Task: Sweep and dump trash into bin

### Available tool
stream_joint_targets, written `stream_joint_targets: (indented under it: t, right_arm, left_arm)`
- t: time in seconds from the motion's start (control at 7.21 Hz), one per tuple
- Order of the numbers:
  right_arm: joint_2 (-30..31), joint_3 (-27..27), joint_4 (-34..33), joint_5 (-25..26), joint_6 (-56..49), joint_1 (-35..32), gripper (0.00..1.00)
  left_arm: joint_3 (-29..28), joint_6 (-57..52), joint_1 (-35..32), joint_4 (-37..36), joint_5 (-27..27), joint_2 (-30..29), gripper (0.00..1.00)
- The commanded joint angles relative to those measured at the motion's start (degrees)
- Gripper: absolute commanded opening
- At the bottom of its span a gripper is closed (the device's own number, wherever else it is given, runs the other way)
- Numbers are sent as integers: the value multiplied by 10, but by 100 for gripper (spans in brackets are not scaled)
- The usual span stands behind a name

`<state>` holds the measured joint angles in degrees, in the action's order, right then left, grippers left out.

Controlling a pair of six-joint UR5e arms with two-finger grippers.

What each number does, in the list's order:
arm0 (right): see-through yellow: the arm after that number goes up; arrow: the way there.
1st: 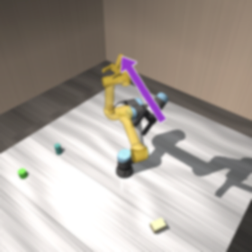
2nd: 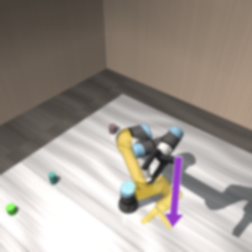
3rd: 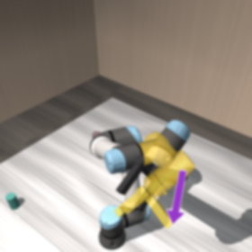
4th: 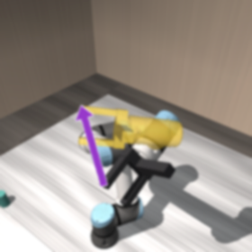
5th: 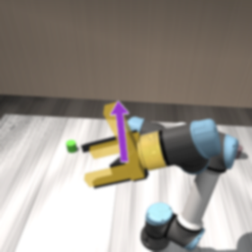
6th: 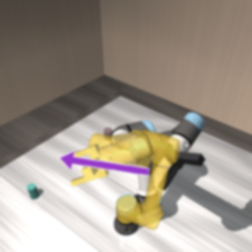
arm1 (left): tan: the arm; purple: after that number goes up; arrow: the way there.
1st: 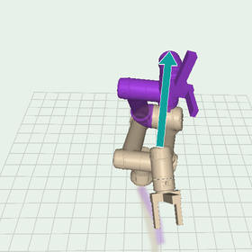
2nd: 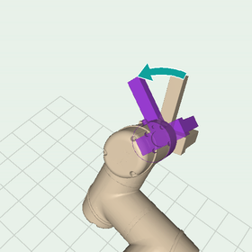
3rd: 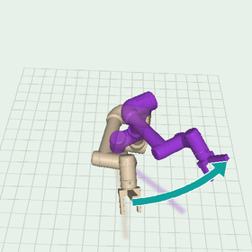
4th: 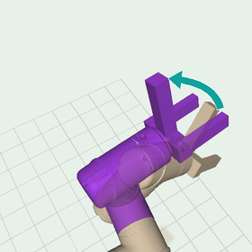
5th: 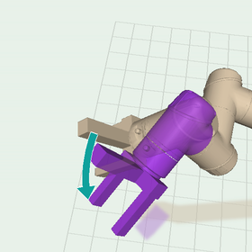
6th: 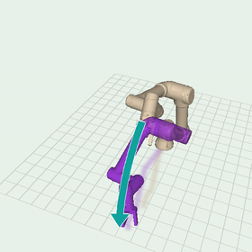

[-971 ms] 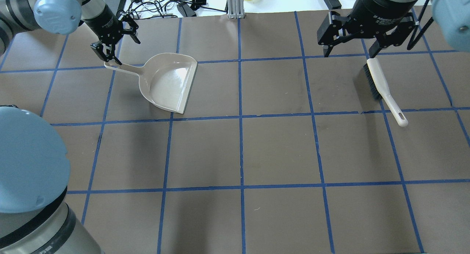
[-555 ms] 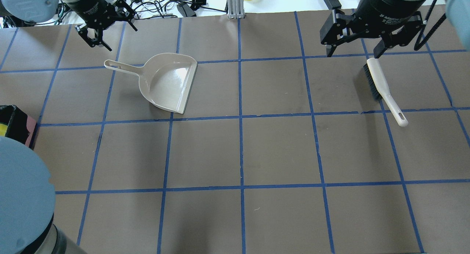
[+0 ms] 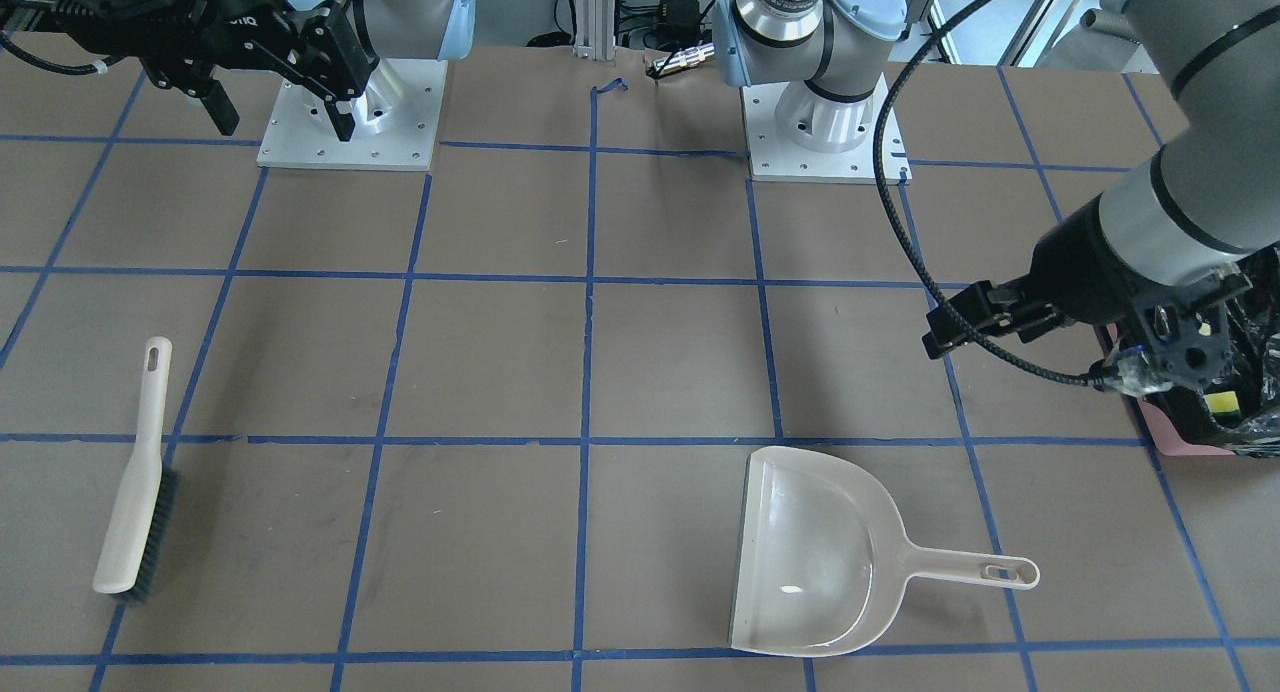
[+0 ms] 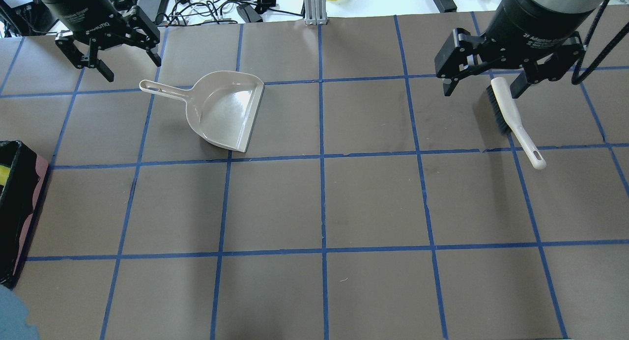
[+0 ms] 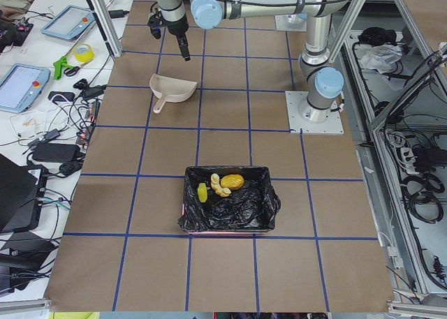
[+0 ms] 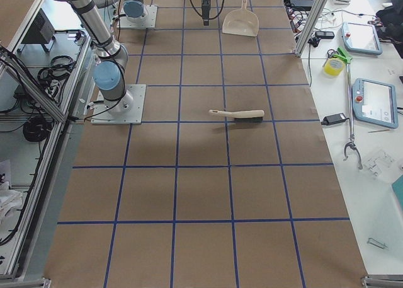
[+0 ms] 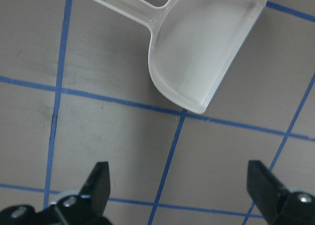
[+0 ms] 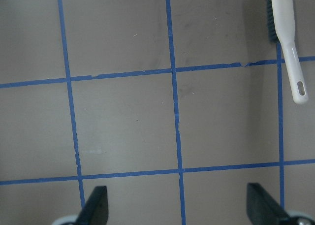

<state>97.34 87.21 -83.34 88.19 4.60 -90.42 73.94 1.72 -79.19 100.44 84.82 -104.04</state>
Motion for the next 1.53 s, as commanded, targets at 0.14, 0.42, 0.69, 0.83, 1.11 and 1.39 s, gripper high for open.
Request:
stream_joint_targets:
  t: [0.14,0.42,0.69,0.83,1.11,1.39]
  right_arm:
    - [8,1,8,3,-4,0,100]
    - [13,1,9,3,-3,0,100]
    - [12,1,9,3,-3,0,100]
    - [13,1,8,2,-1,0,100]
    - [11,1,4,5,-2,0,100]
    - [7,1,-2,5,-5,0,100]
  left_arm:
    - [108,-7,-2,-50,7,85,99]
    - [160,-5,-16,-103,6,124,100]
    - [151,-6,-26,-104,-3,140,100]
    - [132,-5,-28,-97,1,138,100]
    - [118,-5,-39,-83,3,138,100]
    - [119,-1,-76,-89,13,131,100]
